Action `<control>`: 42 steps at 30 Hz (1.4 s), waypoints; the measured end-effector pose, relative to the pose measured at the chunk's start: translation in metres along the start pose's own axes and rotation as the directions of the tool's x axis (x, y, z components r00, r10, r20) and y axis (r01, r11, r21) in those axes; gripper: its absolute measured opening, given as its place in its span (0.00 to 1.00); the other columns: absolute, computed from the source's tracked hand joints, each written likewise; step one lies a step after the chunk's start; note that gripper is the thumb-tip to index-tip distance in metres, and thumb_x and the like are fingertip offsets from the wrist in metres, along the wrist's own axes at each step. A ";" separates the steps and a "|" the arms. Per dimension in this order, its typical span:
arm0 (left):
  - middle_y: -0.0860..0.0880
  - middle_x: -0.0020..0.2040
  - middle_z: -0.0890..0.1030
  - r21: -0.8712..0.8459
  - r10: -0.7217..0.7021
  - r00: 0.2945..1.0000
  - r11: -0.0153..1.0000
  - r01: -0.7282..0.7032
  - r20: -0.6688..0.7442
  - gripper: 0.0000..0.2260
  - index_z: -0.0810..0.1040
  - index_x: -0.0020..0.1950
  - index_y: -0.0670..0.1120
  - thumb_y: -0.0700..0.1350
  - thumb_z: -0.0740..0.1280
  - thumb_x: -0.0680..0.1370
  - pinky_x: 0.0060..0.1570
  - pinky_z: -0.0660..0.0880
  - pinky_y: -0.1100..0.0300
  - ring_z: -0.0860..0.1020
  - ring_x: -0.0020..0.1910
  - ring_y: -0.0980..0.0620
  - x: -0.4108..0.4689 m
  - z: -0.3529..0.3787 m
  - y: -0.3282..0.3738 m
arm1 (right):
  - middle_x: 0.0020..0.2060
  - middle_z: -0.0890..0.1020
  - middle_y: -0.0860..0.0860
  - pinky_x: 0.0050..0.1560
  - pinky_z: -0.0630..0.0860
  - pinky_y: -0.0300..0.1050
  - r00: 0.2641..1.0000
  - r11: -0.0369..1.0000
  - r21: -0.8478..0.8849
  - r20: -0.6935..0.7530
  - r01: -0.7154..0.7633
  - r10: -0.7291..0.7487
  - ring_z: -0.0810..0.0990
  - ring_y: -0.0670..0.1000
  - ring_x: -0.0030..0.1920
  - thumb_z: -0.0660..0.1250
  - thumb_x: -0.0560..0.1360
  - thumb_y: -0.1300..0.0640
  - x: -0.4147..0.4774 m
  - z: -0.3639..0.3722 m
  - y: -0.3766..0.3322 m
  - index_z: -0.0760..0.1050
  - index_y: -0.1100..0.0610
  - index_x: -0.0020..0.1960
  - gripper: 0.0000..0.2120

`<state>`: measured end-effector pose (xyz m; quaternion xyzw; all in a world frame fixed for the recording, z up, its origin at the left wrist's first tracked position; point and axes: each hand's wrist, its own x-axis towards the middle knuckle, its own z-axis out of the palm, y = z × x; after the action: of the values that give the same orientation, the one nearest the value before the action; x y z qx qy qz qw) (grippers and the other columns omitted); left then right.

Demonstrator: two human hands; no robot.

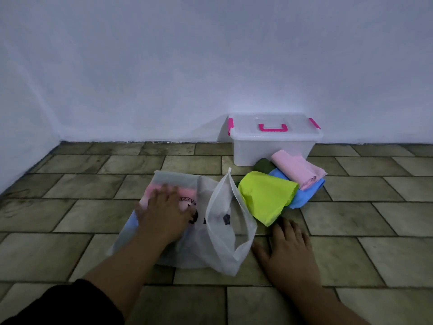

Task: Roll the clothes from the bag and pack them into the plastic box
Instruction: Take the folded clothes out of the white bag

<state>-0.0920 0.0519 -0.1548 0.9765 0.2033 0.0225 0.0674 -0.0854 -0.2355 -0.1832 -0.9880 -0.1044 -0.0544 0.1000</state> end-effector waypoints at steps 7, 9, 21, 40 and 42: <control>0.37 0.51 0.78 -0.287 -0.339 0.941 0.901 0.324 -0.002 0.12 0.76 0.50 0.38 0.47 0.60 0.77 0.43 0.71 0.53 0.75 0.45 0.42 0.042 -0.031 -0.037 | 0.71 0.67 0.52 0.72 0.56 0.54 0.999 1.000 0.019 0.037 -0.010 0.009 0.60 0.54 0.72 0.48 0.70 0.29 0.002 0.000 0.002 0.67 0.50 0.67 0.35; 0.36 0.50 0.79 -0.275 -0.346 0.938 0.904 0.328 -0.019 0.10 0.76 0.49 0.37 0.42 0.61 0.76 0.44 0.73 0.53 0.77 0.47 0.39 0.042 -0.031 -0.041 | 0.68 0.70 0.52 0.72 0.57 0.53 1.000 0.998 0.057 0.025 -0.011 0.009 0.63 0.54 0.70 0.54 0.72 0.33 0.005 -0.001 0.003 0.69 0.50 0.64 0.29; 0.47 0.40 0.71 -0.164 0.084 0.879 0.970 -0.181 -0.469 0.06 0.72 0.40 0.45 0.42 0.60 0.77 0.37 0.71 0.53 0.72 0.37 0.48 0.017 -0.114 0.026 | 0.66 0.71 0.47 0.65 0.63 0.40 0.944 0.821 0.468 -0.209 0.327 -0.256 0.67 0.45 0.66 0.56 0.74 0.36 -0.024 -0.015 -0.015 0.72 0.51 0.67 0.28; 0.37 0.65 0.68 -0.161 -0.369 0.916 0.925 0.345 -0.156 0.19 0.68 0.63 0.38 0.48 0.61 0.76 0.57 0.70 0.45 0.70 0.62 0.36 0.050 -0.119 -0.025 | 0.71 0.68 0.44 0.69 0.59 0.48 0.916 0.905 0.174 0.033 0.389 -0.400 0.70 0.49 0.66 0.51 0.70 0.29 -0.019 -0.001 -0.020 0.71 0.42 0.65 0.30; 0.40 0.75 0.57 -0.089 -0.245 0.958 0.968 0.234 -0.148 0.32 0.56 0.75 0.42 0.60 0.54 0.78 0.68 0.60 0.41 0.59 0.73 0.39 0.046 -0.094 -0.012 | 0.71 0.66 0.43 0.70 0.57 0.46 0.915 0.905 0.173 0.043 0.389 -0.401 0.68 0.48 0.67 0.50 0.70 0.28 -0.019 0.000 -0.020 0.69 0.42 0.66 0.30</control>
<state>-0.0613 0.0925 -0.0631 0.9369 0.3237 0.0983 0.0879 -0.1077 -0.2200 -0.1821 -0.9364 -0.3102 -0.0269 0.1620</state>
